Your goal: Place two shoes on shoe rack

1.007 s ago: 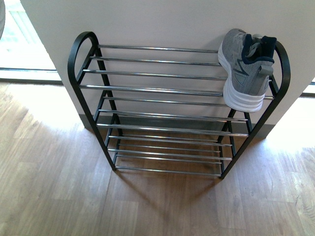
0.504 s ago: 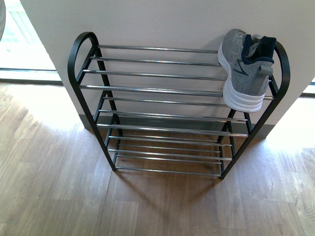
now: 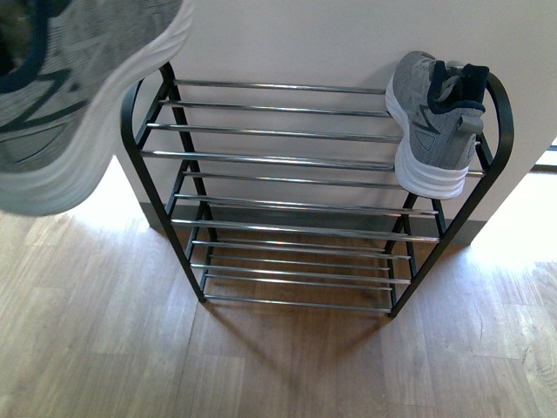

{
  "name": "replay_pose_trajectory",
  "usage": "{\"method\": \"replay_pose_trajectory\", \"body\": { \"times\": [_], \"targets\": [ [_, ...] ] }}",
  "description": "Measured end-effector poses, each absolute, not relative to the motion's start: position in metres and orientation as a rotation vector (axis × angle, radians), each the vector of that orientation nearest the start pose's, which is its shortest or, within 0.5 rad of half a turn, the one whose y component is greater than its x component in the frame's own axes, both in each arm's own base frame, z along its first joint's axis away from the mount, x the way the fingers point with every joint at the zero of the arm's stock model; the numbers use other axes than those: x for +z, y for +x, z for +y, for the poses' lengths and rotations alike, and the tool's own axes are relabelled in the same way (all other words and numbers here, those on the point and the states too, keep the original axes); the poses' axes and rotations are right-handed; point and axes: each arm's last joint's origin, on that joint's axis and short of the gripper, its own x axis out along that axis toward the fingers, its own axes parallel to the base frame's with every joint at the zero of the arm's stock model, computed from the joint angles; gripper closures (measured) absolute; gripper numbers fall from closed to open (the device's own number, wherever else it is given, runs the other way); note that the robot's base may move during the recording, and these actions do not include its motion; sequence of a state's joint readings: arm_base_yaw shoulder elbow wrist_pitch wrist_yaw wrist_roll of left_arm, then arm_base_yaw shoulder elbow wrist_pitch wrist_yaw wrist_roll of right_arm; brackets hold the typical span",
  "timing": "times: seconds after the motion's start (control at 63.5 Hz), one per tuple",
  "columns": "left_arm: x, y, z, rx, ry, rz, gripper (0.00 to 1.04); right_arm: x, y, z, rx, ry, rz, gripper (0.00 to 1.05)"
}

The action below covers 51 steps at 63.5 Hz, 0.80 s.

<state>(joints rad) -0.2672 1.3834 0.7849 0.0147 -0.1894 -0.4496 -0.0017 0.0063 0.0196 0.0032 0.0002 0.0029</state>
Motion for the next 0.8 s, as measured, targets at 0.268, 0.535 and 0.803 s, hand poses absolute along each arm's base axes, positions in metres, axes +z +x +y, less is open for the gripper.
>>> {"method": "replay_pose_trajectory", "body": {
  "times": [0.268, 0.535, 0.803],
  "targets": [
    [0.184, 0.37, -0.146, -0.103, -0.425, 0.722, 1.03, 0.17, 0.097, 0.0, -0.002, 0.003, -0.017, 0.09],
    [0.155, 0.421, -0.206, -0.22, -0.417, 0.835, 1.03, 0.17, 0.097, 0.0, -0.002, 0.003, -0.017, 0.09],
    [0.142, 0.448, -0.229, -0.248, -0.425, 0.866, 1.03, 0.17, 0.097, 0.0, -0.002, 0.003, -0.017, 0.09]
  ]
}}
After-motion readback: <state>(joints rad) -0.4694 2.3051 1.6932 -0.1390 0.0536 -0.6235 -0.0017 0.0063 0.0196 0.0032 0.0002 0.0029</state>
